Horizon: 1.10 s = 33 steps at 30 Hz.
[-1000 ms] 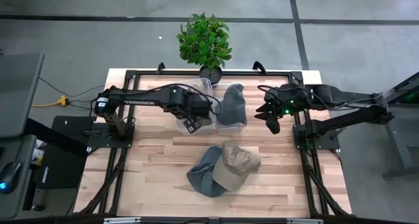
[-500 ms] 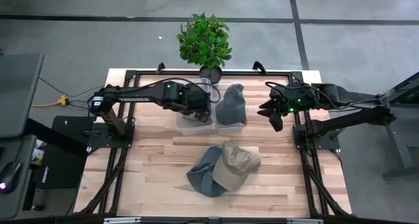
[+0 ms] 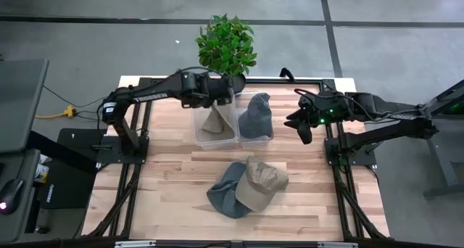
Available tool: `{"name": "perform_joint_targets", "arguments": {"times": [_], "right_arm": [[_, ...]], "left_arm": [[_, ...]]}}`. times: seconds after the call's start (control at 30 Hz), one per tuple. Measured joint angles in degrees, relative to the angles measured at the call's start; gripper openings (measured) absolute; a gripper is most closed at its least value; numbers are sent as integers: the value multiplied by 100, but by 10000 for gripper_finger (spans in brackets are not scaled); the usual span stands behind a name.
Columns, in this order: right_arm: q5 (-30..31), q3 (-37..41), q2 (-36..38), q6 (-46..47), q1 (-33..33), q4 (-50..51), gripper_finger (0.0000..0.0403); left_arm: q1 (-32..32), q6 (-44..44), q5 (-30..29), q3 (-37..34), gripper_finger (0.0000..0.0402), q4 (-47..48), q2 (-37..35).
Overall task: Pick & Place hat
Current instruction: Put the left brown cap into the left transparent bin
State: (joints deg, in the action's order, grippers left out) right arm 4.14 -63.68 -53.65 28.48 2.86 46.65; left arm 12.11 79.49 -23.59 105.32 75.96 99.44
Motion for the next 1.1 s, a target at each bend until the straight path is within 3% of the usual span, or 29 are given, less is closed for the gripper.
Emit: {"name": "perform_joint_targets", "arguments": {"times": [0.37,0.8,1.1], "right_arm": [[0,0,0,-24,1,-72,130],[171,0,0,-86,0,-83,130],[171,0,0,-44,0,-92,130]], "left_arm": [[483,-296,293,-38,271,-366,7],[-145,-58,402,-1178,271,-1155,13],[-116,207,-133,-1515,271,-1356,13]]}}
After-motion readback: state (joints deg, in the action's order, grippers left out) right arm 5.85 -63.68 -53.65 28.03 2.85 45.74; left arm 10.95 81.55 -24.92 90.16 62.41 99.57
